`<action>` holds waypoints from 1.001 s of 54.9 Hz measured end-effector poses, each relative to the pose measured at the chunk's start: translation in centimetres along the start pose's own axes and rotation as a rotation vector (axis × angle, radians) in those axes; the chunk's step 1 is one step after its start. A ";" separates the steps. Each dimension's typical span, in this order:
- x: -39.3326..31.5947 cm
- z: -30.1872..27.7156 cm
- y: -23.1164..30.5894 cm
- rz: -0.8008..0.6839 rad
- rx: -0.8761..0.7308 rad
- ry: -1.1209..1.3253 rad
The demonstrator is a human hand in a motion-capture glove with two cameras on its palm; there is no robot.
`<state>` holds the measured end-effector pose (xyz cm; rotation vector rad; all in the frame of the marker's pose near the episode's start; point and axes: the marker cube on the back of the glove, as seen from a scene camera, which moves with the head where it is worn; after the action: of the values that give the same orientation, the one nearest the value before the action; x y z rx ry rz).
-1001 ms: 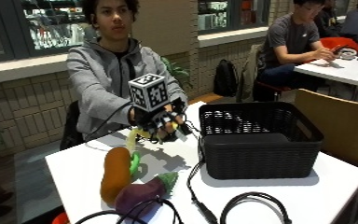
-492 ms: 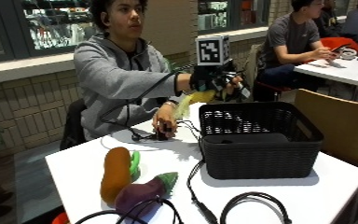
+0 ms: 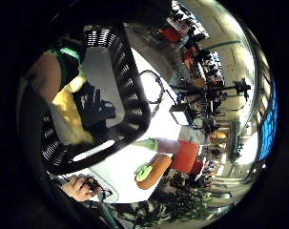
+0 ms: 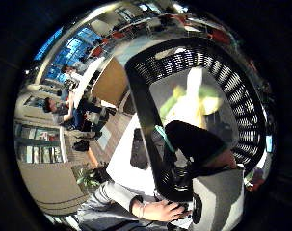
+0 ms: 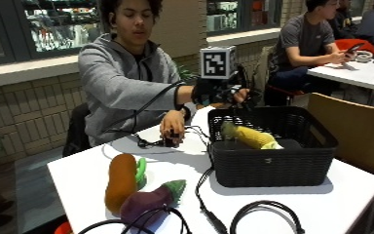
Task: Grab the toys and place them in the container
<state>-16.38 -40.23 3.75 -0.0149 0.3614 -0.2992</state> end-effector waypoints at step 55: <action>20.2 15.6 27.1 1.021 -0.518 -0.570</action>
<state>14.82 -20.77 9.49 -0.4044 -0.1567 0.8070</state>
